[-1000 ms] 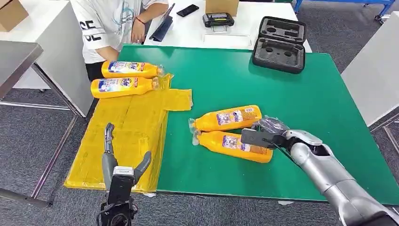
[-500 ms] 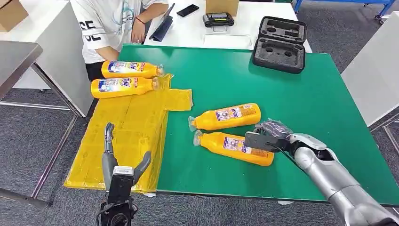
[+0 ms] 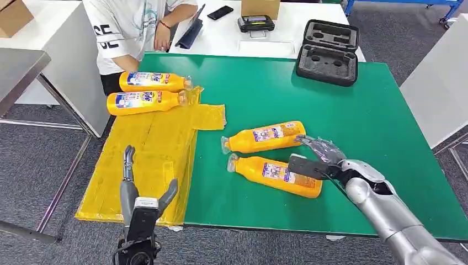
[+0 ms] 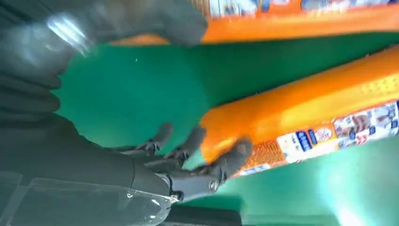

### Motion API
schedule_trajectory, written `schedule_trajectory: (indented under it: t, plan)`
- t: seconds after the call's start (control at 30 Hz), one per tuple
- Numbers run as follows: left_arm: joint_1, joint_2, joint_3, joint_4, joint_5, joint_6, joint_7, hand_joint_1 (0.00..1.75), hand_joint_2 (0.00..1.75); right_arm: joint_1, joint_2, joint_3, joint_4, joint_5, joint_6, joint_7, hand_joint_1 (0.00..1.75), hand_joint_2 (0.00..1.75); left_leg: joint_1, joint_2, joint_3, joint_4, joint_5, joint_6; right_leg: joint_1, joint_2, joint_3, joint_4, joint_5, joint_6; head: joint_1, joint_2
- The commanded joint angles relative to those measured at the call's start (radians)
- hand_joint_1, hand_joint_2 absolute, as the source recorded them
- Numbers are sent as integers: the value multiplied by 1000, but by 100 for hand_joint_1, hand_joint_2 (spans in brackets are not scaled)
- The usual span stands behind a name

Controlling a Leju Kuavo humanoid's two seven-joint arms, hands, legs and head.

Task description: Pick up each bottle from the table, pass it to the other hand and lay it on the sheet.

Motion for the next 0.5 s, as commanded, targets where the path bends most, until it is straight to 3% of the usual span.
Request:
schedule_trajectory:
  t: [0.03, 0.07, 0.1, 0.5]
  plan:
    - [11, 7, 2, -6, 8, 21, -22, 0, 175, 19, 20, -20, -74, 32, -3, 9, 0, 175, 1, 1, 3, -1, -1, -1, 1, 1, 3, -1, -1, -1, 0, 0]
    - [11, 7, 2, -6, 8, 21, -22, 0, 175, 19, 20, -20, -74, 32, -3, 9, 0, 175, 2, 2, 9, -1, -4, -3, 2, 2, 8, -1, -3, -3, 0, 0]
    - [11, 7, 2, -6, 8, 21, -22, 0, 175, 19, 20, -20, -74, 32, -3, 9, 0, 175, 1, 1, 3, -1, -1, -2, 1, 1, 3, -1, -1, -2, 0, 0]
    - [17, -2, 9, -32, 12, 21, -15, 0, 175, -54, 67, 10, -6, 45, 9, 5, 0, 175, 0, 3, 2, 0, -1, -1, 0, 3, 2, 0, 0, -1, 0, 0]
